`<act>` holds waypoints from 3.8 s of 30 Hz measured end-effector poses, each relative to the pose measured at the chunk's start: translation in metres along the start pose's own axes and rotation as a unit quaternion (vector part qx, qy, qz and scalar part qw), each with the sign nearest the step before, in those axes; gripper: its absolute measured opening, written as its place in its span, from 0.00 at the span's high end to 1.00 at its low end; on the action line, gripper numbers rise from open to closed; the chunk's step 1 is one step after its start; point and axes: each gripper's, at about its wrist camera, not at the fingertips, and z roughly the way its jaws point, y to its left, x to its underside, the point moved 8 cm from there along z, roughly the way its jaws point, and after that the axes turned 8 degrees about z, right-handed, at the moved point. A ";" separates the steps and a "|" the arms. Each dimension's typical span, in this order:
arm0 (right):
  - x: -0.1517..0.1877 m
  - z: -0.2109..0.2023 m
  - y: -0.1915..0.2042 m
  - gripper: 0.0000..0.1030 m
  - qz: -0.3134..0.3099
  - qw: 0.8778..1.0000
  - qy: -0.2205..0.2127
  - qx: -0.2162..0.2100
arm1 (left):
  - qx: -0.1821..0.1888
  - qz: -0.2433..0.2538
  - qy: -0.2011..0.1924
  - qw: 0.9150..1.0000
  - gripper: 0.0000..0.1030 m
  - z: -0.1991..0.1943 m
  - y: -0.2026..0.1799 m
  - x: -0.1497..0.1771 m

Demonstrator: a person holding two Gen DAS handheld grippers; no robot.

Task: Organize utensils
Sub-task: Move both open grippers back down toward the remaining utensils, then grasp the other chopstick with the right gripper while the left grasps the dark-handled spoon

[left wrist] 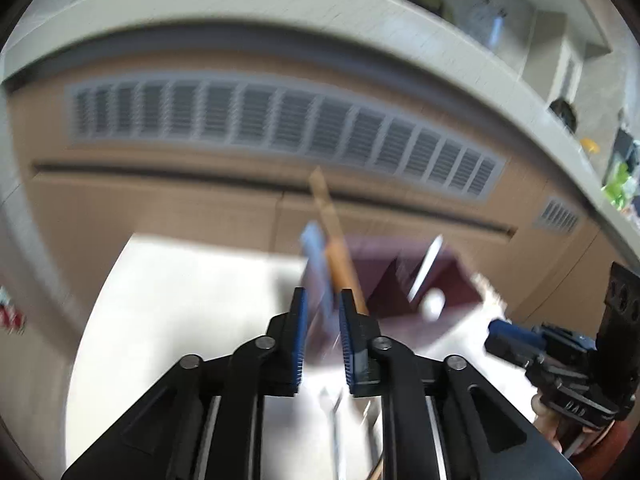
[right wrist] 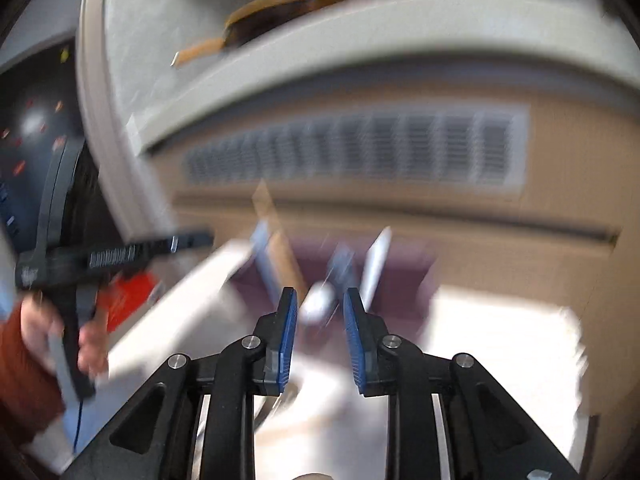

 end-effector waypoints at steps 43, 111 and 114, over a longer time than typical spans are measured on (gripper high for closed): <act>0.155 -0.022 -0.037 0.77 0.095 0.983 0.123 0.101 | 0.009 -0.019 0.143 0.990 0.82 -0.003 -0.037 0.147; 0.114 -0.035 -0.018 0.95 0.077 0.984 0.100 0.122 | 0.071 -0.008 0.150 0.986 0.72 0.016 -0.054 0.145; 0.119 -0.032 -0.020 0.95 0.082 0.984 0.102 0.122 | 0.110 0.004 0.153 0.982 0.72 0.023 -0.078 0.137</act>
